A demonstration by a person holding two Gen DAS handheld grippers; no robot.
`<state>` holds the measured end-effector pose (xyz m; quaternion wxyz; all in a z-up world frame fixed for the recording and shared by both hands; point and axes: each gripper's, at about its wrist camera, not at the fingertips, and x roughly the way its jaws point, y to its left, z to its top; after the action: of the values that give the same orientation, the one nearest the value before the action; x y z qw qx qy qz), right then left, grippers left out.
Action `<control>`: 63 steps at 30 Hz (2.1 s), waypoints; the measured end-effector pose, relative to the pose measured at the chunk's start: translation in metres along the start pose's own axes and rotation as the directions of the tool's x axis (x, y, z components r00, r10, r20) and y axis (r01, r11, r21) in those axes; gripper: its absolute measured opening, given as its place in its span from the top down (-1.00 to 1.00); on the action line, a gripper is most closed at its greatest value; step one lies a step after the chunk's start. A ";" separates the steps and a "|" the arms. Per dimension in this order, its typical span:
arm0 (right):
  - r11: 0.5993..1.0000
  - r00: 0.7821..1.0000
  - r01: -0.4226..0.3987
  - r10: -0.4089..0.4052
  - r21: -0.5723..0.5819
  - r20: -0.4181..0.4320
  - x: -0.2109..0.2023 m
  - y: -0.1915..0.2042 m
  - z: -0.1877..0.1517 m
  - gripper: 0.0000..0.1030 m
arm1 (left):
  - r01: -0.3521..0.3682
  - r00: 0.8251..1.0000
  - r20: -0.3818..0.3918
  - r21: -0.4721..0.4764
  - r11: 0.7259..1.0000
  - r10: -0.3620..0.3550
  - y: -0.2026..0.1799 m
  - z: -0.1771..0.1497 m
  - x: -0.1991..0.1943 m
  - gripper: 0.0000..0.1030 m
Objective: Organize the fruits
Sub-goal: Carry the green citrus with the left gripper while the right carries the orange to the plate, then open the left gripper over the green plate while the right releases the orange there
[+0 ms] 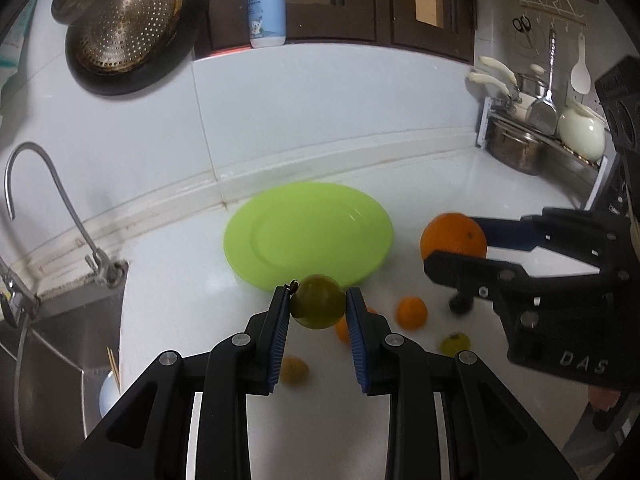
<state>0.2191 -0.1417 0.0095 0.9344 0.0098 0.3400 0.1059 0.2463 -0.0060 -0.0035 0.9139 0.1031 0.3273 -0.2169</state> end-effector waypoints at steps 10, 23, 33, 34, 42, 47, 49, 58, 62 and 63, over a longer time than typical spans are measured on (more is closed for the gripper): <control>0.999 1.000 -0.003 0.002 -0.035 -0.030 0.040 -0.012 0.046 0.16 | 0.032 0.999 -0.021 -0.021 0.999 -0.033 0.025 0.034 0.036 0.44; 1.000 0.975 -0.004 0.005 0.007 -0.221 0.121 -0.040 0.057 0.16 | 0.046 0.990 -0.135 -0.004 0.999 -0.046 0.038 0.052 0.103 0.44; 0.999 0.948 -0.009 0.021 0.040 -0.319 0.162 -0.052 0.045 0.16 | 0.058 0.972 -0.227 -0.012 0.998 -0.059 0.039 0.044 0.141 0.44; 0.999 0.947 -0.011 0.023 0.039 -0.321 0.163 -0.052 0.044 0.16 | 0.060 0.971 -0.230 -0.015 0.998 -0.062 0.040 0.043 0.142 0.44; 0.999 0.947 -0.010 0.021 0.036 -0.321 0.164 -0.052 0.042 0.14 | 0.039 0.974 -0.224 -0.021 0.999 -0.043 0.041 0.044 0.136 0.28; 1.000 0.960 -0.002 0.010 0.028 -0.280 0.145 -0.051 0.046 0.12 | 0.019 0.980 -0.197 -0.047 0.999 -0.027 0.044 0.046 0.117 0.19; 1.000 0.968 0.008 -0.002 0.022 -0.251 0.131 -0.049 0.049 0.12 | 0.007 0.984 -0.176 -0.046 0.999 -0.015 0.042 0.046 0.105 0.14; 0.999 0.997 0.046 -0.046 -0.009 -0.069 0.053 -0.043 0.046 0.00 | -0.011 0.999 -0.051 -0.009 1.000 0.011 0.012 0.043 0.037 -0.14; 0.998 0.998 0.066 -0.066 0.007 -0.004 0.019 -0.046 0.036 -0.03 | -0.001 1.000 -0.006 -0.007 1.000 0.001 -0.005 0.042 0.010 -0.24; 0.997 0.997 0.071 -0.071 0.011 0.005 0.012 -0.046 0.034 -0.03 | 0.002 1.000 0.004 -0.006 1.000 -0.002 -0.008 0.041 0.004 -0.25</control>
<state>0.2586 -0.1827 0.0235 0.9383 0.0032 0.3384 0.0707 0.2679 -0.0283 0.0250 0.9147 0.0994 0.3262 -0.2170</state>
